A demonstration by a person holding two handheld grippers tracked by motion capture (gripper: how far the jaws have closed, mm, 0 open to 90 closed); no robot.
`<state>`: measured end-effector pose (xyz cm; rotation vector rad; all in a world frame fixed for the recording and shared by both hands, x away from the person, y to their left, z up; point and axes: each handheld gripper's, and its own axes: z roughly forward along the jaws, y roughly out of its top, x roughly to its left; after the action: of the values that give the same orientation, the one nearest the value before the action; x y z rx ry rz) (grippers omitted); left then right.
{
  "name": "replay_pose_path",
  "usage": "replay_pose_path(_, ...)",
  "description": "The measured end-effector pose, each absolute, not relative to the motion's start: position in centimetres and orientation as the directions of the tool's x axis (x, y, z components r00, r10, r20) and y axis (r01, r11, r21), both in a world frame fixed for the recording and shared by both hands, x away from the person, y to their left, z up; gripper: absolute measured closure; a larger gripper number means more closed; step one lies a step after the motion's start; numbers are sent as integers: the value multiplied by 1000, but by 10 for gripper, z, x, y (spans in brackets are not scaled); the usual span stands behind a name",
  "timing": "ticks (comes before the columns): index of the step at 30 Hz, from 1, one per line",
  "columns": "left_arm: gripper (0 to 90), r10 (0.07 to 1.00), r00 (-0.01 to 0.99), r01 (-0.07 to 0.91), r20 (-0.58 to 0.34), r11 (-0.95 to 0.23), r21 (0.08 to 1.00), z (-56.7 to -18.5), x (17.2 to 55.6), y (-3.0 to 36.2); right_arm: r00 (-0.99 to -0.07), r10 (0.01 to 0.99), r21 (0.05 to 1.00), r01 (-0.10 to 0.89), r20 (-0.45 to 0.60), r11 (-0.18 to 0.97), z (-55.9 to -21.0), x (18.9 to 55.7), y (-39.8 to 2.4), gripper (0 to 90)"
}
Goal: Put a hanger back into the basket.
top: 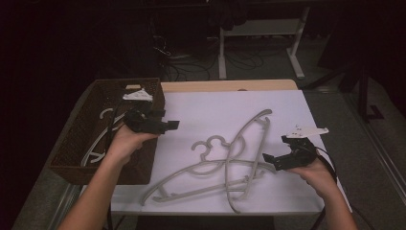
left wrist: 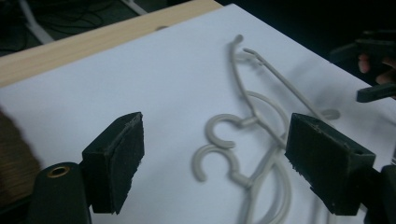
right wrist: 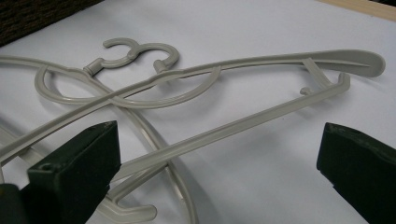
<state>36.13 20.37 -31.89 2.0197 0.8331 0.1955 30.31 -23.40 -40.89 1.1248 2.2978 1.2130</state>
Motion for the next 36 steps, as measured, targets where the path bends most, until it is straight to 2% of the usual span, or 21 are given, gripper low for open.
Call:
replay_pose_path(9,239,559,803,491,-206,-426,760,-351,356,145,-643,761,801,500,90,329,-409,303,-235,0)
replay_pose_path(11,239,559,803,491,-206,-426,760,-351,356,145,-643,761,801,501,90,328,-409,303,-235,0)
replay_pose_path(12,247,539,812,496,-221,-441,748,-362,353,129,-642,761,802,500,90,328,-409,303,-236,0)
replay_pose_path(16,264,513,826,500,-236,-472,726,-377,347,110,-645,759,802,498,89,330,-409,303,-236,0)
replay_pose_path(36,385,487,844,511,-227,-599,617,-437,329,60,-644,760,802,498,87,330,-409,303,-236,0)
